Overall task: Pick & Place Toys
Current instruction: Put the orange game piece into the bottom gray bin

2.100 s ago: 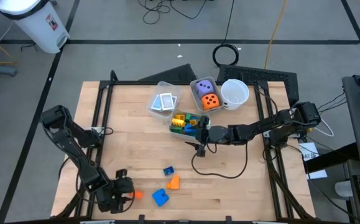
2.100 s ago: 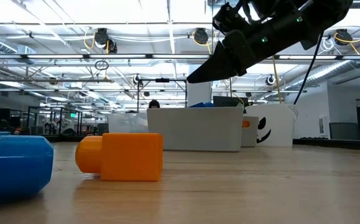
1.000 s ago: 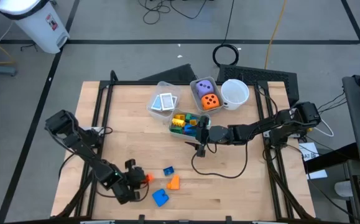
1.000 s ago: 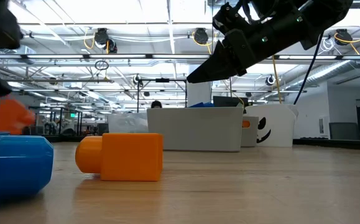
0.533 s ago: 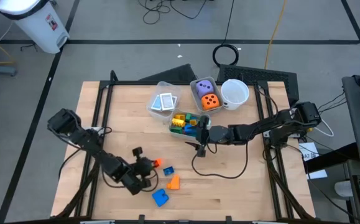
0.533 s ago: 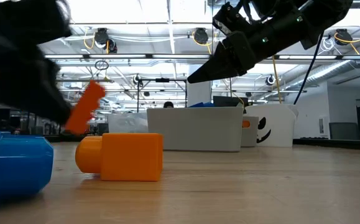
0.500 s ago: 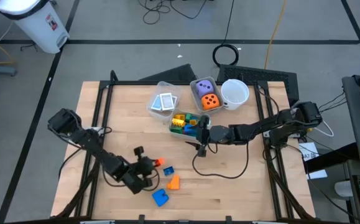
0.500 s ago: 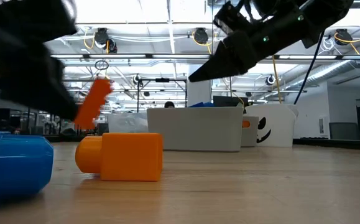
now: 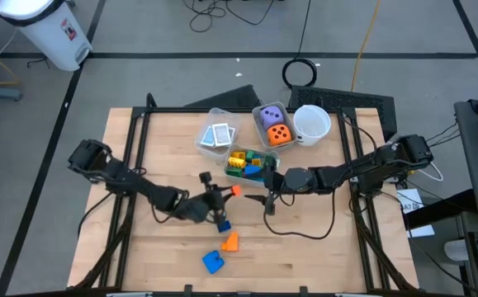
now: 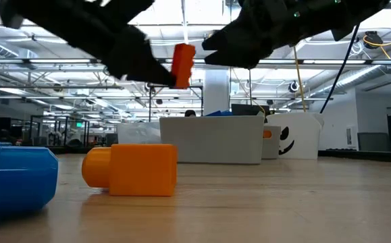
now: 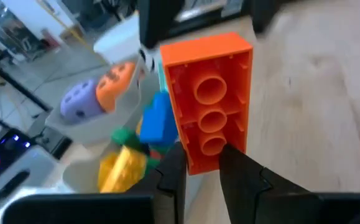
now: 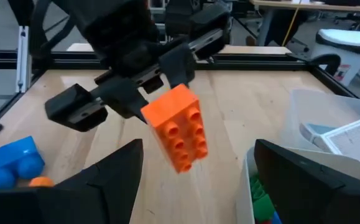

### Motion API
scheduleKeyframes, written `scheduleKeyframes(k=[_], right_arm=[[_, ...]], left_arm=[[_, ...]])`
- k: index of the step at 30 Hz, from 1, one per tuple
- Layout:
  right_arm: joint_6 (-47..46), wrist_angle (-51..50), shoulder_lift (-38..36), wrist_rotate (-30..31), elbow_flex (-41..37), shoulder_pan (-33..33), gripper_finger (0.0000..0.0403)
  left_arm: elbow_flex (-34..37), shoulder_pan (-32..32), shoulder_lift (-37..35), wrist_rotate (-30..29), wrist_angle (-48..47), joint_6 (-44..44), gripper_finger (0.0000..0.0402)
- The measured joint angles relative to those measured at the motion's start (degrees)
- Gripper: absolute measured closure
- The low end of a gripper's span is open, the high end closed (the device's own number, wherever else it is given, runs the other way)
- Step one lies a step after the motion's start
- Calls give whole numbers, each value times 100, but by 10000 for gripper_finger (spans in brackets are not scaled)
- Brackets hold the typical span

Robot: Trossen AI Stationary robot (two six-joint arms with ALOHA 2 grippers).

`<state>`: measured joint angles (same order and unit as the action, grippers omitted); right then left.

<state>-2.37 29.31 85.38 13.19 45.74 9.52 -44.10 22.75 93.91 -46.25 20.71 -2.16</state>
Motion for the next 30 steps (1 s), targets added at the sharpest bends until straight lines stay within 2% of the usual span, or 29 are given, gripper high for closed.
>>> scheduleKeyframes(k=[6,18,21,25,30], right_arm=[[-44,89,31,13,0,11,121],[231,1730,736,45,0,9,122],[402,1935,871,463,1,11,126],[484,1971,879,898,0,11,157],[284,1972,876,911,0,39,239]], left_arm=[[-2,-356,-2,705,744,-470,326],[-2,-567,-2,736,957,-367,326],[-2,-593,-2,738,952,-327,323],[-2,-598,-7,712,961,-291,325],[-2,-626,-9,723,963,126,302]])
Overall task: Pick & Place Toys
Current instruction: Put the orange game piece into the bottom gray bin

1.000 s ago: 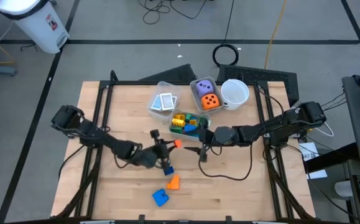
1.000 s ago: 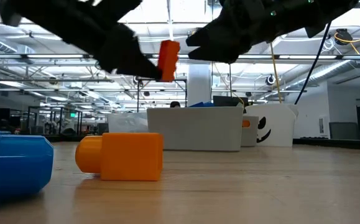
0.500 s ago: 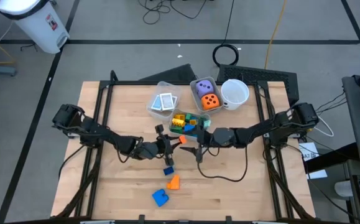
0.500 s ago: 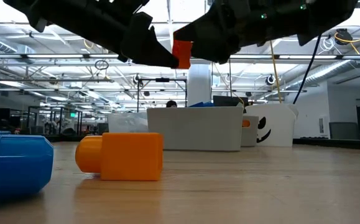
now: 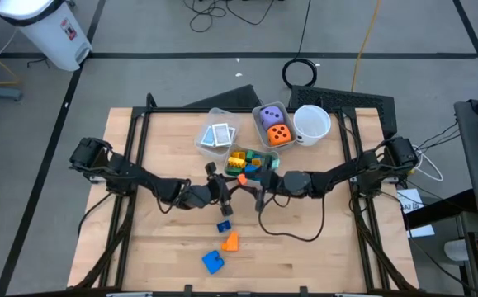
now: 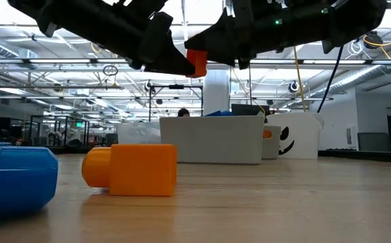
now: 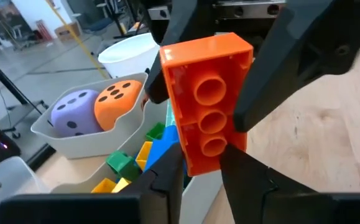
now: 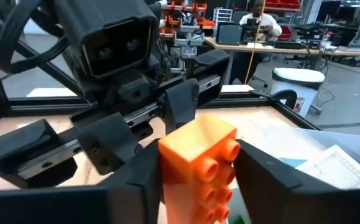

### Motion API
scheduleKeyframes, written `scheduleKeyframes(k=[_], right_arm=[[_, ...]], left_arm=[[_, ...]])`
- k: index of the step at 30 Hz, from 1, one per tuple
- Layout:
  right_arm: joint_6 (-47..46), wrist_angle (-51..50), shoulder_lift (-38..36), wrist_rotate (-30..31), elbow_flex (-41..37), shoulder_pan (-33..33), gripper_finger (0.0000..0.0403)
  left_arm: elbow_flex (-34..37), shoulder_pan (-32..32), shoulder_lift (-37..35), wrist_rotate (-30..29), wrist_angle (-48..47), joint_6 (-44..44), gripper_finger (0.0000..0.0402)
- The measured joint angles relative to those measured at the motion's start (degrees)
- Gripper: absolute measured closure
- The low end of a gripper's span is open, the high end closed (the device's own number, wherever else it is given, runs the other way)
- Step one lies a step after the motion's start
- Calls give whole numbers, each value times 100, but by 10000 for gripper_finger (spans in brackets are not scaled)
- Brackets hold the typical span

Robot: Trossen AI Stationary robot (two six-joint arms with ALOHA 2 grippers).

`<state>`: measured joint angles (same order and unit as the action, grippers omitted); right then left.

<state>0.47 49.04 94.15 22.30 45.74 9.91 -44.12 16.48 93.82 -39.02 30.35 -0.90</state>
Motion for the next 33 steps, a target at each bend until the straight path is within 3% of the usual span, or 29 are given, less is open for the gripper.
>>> scheduleKeyframes(k=[4,11,17,22,28,33], right_arm=[[-180,-42,-2,-10,1,-2,296],[182,-226,-105,-66,2,2,296],[359,-1436,-840,325,0,31,296],[126,-2707,-1415,593,2,31,296],[-207,-3875,-1674,1645,-75,-112,296],[-475,-3607,-1666,1283,-480,-515,292]], left_arm=[[0,2,0,22,20,237,268],[2,22,2,-19,69,515,213],[-2,77,4,87,-50,554,179],[-2,97,4,23,282,192,168],[-2,100,2,62,332,528,167],[-2,95,2,61,334,613,167]])
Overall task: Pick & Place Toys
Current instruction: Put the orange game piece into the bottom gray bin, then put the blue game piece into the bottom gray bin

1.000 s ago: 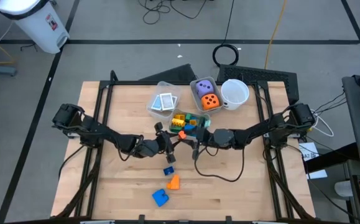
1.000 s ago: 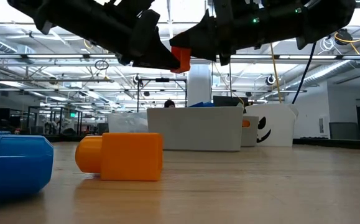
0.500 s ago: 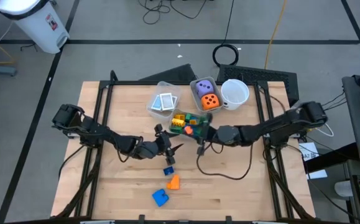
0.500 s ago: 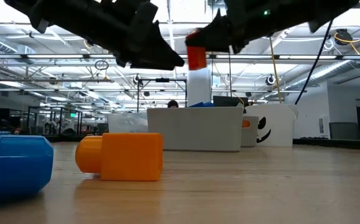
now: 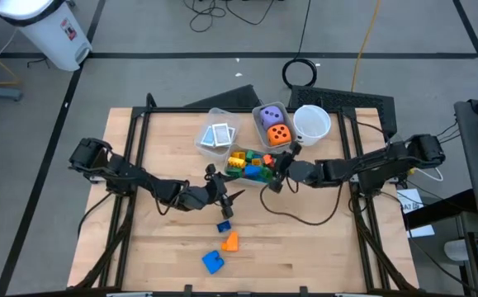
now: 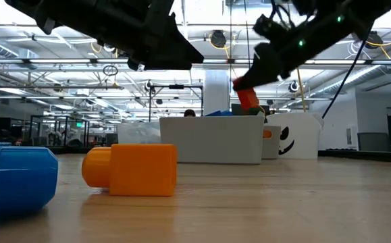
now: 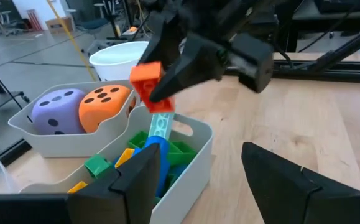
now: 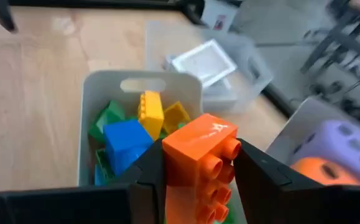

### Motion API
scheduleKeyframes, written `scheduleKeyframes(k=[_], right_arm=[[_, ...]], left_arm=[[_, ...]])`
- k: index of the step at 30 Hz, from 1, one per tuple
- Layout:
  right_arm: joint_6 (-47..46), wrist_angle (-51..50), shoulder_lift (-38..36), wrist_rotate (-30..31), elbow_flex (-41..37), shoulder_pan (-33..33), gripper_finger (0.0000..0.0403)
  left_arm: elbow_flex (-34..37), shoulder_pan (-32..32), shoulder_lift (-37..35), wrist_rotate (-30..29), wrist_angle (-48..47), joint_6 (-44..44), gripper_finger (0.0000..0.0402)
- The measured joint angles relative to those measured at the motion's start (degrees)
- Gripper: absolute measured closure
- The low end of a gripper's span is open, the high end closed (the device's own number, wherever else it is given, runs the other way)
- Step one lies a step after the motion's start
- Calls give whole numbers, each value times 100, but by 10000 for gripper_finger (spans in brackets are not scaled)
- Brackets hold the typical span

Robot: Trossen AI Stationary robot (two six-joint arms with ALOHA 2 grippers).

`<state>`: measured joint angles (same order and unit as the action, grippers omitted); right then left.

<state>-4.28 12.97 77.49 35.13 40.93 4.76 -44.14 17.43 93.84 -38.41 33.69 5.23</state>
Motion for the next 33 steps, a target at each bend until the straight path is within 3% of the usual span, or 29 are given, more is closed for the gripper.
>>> scheduleKeyframes(k=[7,13,19,22,26,29,31,33], right_arm=[[-214,583,30,-1305,-334,-442,250],[-203,629,33,-1204,-403,-480,215],[80,993,24,-1136,-403,-310,153],[249,1204,-55,-1136,-403,-187,125],[388,1254,-209,-1138,-403,-13,104],[390,1246,-287,-1141,-403,74,99],[390,1267,-298,-1140,-403,109,99],[376,1247,-294,-1140,-403,133,101]], left_arm=[[0,-9,0,0,-2,54,167],[0,-21,0,-2,-4,425,167],[0,-163,0,26,-265,1248,167],[0,-162,0,480,-400,1306,167],[-179,139,2,1274,-425,727,167],[-384,444,41,1277,-1020,559,167],[-424,596,72,1191,-1614,870,165],[-437,690,72,1283,-1973,1792,157]])
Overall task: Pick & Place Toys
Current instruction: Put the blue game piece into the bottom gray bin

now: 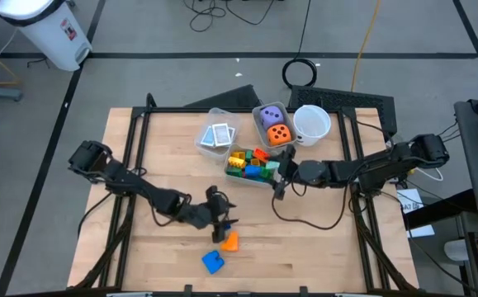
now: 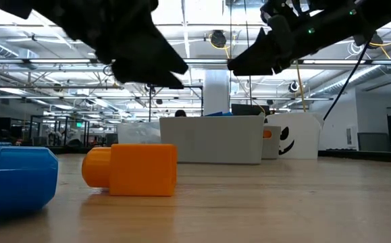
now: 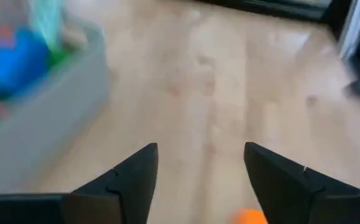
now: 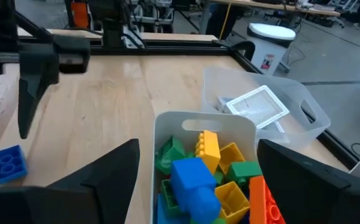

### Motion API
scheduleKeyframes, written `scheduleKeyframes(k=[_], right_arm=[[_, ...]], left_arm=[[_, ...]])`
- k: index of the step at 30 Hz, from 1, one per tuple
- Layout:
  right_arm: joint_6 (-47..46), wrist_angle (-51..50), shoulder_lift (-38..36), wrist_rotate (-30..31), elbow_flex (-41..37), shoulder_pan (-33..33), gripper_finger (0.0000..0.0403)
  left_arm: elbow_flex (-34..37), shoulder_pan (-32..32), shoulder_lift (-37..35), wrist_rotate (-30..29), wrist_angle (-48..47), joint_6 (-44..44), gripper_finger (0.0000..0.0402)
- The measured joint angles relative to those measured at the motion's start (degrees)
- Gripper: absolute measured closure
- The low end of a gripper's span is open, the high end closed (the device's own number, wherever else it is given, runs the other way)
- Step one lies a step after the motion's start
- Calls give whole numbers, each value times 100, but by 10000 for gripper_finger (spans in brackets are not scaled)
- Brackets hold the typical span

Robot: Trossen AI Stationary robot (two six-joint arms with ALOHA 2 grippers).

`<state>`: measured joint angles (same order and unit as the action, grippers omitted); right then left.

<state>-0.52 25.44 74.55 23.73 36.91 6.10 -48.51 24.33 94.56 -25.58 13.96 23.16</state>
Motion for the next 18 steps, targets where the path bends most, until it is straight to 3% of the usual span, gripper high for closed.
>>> scheduleKeyframes(k=[3,6,8,13,18], right_arm=[[-46,2,1,-20,0,4,104],[-52,4,1,-22,0,4,105],[-93,10,1,-20,0,4,105],[-160,31,1,-22,0,1,106],[-158,85,1,-22,2,1,106]], left_arm=[[-20,79,-2,398,-233,1241,128],[-20,203,17,919,-380,1401,101],[-19,301,76,855,-580,1174,92],[-7,577,303,48,-947,885,90],[2,680,788,13,-830,849,89]])
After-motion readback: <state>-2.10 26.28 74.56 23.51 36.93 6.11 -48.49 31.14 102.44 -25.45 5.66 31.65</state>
